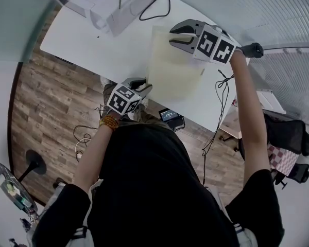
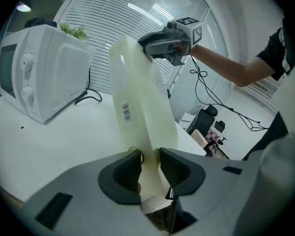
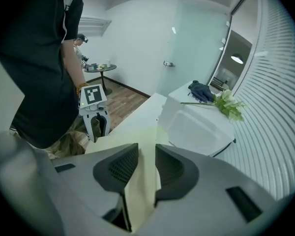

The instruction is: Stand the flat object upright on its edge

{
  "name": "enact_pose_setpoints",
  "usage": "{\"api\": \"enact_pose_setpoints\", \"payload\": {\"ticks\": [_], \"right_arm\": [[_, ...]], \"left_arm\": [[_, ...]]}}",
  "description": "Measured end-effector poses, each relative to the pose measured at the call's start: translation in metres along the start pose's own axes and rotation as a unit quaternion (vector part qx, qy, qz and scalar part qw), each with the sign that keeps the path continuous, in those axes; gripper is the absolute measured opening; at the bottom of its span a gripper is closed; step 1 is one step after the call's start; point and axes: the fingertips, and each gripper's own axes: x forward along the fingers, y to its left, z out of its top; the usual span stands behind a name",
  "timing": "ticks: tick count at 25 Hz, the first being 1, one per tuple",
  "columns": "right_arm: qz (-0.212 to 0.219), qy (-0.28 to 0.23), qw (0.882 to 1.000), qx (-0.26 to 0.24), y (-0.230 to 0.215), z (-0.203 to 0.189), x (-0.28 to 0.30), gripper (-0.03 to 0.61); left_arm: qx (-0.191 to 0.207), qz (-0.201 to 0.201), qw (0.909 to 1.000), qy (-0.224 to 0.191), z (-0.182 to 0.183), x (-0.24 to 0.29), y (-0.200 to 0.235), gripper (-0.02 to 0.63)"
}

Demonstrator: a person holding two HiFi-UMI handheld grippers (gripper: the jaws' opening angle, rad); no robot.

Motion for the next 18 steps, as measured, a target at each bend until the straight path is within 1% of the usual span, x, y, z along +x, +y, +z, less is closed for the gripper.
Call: {"api": "enact_pose_setpoints", "payload": {"ticks": [7, 13, 18], "right_arm": [[-0.022, -0.008, 1.0, -0.018, 0.014, 0.011, -0.004, 0.086], [-0.046, 0.03, 0.997, -0.048, 0.022, 0.011, -0.005, 0.083], [-0.054, 0.049, 0.995, -0.073, 0.03, 0.014, -0.009, 0.083]], "left_arm": [[0.006, 0.005, 0.9998, 0.016, -0.011, 0.016, 0.004, 0.121], [0.008, -0.003, 0.9998, 0.02, -0.012, 0.027, 0.002, 0.12], [0.015, -0.001, 0.9997, 0.017, -0.012, 0.028, -0.002, 0.117]]}}
